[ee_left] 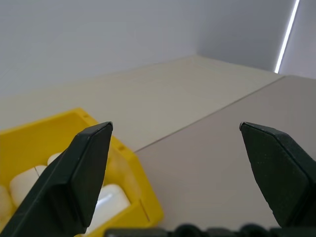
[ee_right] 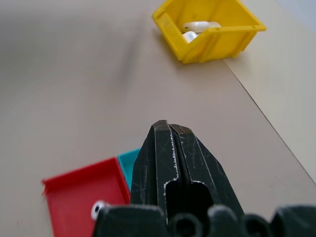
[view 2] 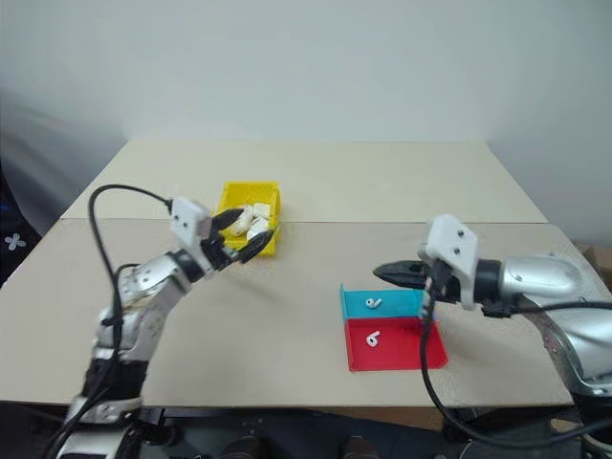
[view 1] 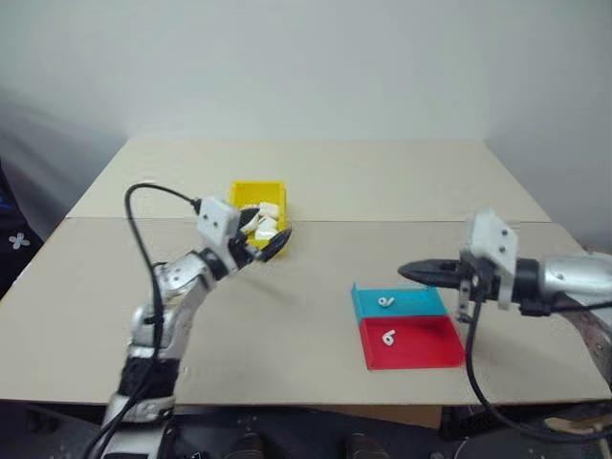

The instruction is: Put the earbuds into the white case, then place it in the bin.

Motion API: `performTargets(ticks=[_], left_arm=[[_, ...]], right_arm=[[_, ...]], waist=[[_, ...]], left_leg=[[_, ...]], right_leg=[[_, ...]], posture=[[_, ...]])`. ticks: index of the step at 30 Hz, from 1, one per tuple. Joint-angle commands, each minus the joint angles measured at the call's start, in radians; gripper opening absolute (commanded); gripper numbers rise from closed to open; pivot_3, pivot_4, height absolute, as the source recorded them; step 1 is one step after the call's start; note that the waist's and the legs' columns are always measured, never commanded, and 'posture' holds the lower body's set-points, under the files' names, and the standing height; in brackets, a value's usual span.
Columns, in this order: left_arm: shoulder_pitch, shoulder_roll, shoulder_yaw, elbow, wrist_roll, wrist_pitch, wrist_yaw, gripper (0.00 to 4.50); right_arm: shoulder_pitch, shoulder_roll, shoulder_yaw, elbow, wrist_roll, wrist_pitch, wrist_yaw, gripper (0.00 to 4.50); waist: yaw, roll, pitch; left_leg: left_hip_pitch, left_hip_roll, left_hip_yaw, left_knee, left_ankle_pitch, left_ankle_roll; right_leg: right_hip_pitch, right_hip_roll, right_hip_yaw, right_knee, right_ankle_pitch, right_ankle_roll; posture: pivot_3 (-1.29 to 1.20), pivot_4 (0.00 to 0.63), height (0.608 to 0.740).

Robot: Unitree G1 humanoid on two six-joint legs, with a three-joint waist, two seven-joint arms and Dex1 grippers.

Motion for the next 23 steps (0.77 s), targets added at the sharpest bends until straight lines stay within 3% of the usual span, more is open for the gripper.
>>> performTargets(ticks=[1, 7, 12, 23], left_arm=[[0.123, 0.133, 0.119, -0.157, -0.114, 0.038, -0.131, 4.48], [0.347, 0.312, 0.346, -0.261, -0.237, 0.075, -0.25, 4.48], [0.478, 0.394, 0.521, -0.299, -0.314, 0.101, -0.319, 4.48], [0.559, 0.435, 0.585, -0.319, -0.339, 0.091, -0.366, 4.48]], right_arm=[[0.097, -0.055, -0.143, 0.061, -0.038, -0.155, 0.135, 0.0], [0.185, -0.105, -0.255, 0.211, -0.059, -0.27, 0.268, 0.0], [0.19, -0.137, -0.288, 0.32, -0.081, -0.346, 0.337, 0.0], [0.16, -0.159, -0.273, 0.371, -0.073, -0.424, 0.417, 0.0]], waist=[[-0.001, 0.0, 0.0], [-0.003, 0.0, 0.0], [-0.003, 0.0, 0.0], [-0.001, 0.0, 0.0]], left_leg=[[0.0, 0.0, 0.0, 0.0, 0.0, 0.0], [0.003, 0.002, 0.001, 0.001, 0.001, -0.001], [0.007, 0.003, 0.003, 0.001, 0.001, -0.001], [0.007, 0.003, 0.005, 0.001, 0.001, -0.002]], right_leg=[[0.0, 0.0, 0.0, 0.0, 0.0, 0.0], [0.001, 0.0, 0.0, 0.002, -0.003, -0.003], [0.002, 0.0, 0.001, 0.002, -0.005, -0.007], [0.001, 0.0, 0.002, 0.002, -0.006, -0.008]], posture=[[0.0, 0.15, 0.74], [0.0, 0.15, 0.74], [0.0, 0.15, 0.74], [0.0, 0.15, 0.74]])
